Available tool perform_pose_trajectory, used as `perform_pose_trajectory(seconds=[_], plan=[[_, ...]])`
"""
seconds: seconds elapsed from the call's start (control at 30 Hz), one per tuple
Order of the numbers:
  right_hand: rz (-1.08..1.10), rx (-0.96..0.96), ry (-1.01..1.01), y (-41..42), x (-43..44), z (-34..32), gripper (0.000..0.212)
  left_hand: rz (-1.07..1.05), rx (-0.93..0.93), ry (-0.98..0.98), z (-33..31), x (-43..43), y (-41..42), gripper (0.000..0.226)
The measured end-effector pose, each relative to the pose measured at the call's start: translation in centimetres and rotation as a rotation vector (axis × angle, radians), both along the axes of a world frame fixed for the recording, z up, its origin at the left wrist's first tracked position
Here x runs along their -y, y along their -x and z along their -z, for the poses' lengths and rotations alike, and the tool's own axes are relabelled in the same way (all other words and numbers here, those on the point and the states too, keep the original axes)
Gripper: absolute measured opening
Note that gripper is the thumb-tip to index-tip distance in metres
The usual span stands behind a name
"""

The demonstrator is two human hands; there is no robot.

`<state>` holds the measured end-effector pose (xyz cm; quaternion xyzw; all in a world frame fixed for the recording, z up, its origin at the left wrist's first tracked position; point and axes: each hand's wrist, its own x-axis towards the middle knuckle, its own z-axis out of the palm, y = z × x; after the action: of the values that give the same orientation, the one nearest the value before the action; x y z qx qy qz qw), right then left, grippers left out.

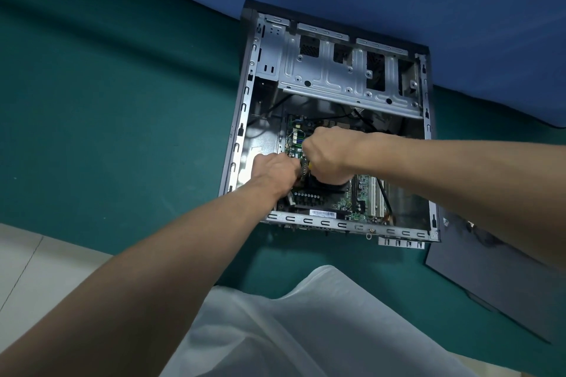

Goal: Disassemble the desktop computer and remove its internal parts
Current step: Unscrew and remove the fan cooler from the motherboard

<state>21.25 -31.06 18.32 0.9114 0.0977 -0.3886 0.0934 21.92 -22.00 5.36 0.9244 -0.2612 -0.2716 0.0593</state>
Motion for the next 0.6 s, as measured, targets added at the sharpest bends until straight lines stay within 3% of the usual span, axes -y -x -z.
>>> perform_pose_trajectory(seconds=[0.1, 0.2, 0.33, 0.47, 0.6], plan=[[-0.319, 0.087, 0.090, 0.3, 0.4, -0.7, 0.017, 0.031, -0.005, -0.012, 0.0, 0.0, 0.0, 0.017], [-0.320, 0.134, 0.066, 0.2, 1.4, -1.2, 0.024, 0.017, -0.033, 0.046, 0.1, -0.2, -0.1, 0.014], [-0.039, 0.250, 0.041, -0.1, 5.2, -1.4, 0.023, -0.034, -0.048, 0.141, 0.1, -0.3, -0.3, 0.023], [0.416, 0.156, -0.234, 0.3, 7.9, 0.1, 0.009, -0.123, -0.141, 0.200, -0.2, -0.2, -0.3, 0.029], [0.480, 0.201, -0.379, 0.4, 6.5, 3.6, 0.018, -0.118, -0.213, 0.120, 0.1, -0.2, -0.2, 0.035]])
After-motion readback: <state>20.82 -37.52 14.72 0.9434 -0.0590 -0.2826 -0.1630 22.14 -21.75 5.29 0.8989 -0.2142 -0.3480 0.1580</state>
